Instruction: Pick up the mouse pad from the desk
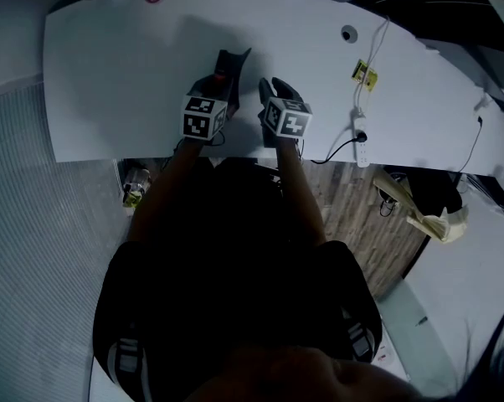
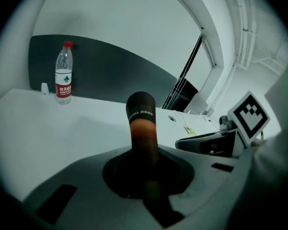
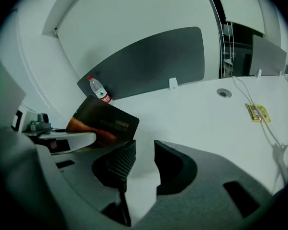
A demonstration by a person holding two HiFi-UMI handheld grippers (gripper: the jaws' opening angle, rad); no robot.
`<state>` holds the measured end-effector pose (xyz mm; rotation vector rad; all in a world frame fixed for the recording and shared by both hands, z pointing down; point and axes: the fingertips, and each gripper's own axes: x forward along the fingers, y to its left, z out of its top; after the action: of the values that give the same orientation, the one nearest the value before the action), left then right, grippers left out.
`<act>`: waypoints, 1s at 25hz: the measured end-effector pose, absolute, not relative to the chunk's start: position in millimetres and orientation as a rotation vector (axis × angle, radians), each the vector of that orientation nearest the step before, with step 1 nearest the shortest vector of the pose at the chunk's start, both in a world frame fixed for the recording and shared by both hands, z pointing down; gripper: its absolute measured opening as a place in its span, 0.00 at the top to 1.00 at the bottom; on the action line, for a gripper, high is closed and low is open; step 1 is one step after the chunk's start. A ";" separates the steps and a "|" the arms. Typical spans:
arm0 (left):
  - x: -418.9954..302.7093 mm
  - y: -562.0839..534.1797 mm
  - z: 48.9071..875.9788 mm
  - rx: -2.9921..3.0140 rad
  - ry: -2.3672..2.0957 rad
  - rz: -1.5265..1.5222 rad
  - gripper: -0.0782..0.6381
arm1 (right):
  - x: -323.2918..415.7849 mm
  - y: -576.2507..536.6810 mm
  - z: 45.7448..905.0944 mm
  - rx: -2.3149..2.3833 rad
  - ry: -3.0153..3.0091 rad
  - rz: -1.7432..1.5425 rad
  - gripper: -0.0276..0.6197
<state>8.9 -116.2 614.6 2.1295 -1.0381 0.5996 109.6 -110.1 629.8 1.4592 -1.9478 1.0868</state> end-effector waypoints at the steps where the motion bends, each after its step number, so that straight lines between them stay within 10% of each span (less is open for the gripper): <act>1: 6.7 -116.9 610.9 2.133 -1.047 0.593 0.86 | 108.9 -110.6 625.2 1.458 -1.951 1.084 0.78; 25: -53.1 -127.6 510.1 2.226 -1.263 0.403 0.86 | 102.7 -116.6 553.8 1.581 -2.088 0.906 0.90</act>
<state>-53.1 -127.6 510.1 2.2258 -1.2626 0.4025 102.7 -116.6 553.8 1.5809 -2.0879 0.9056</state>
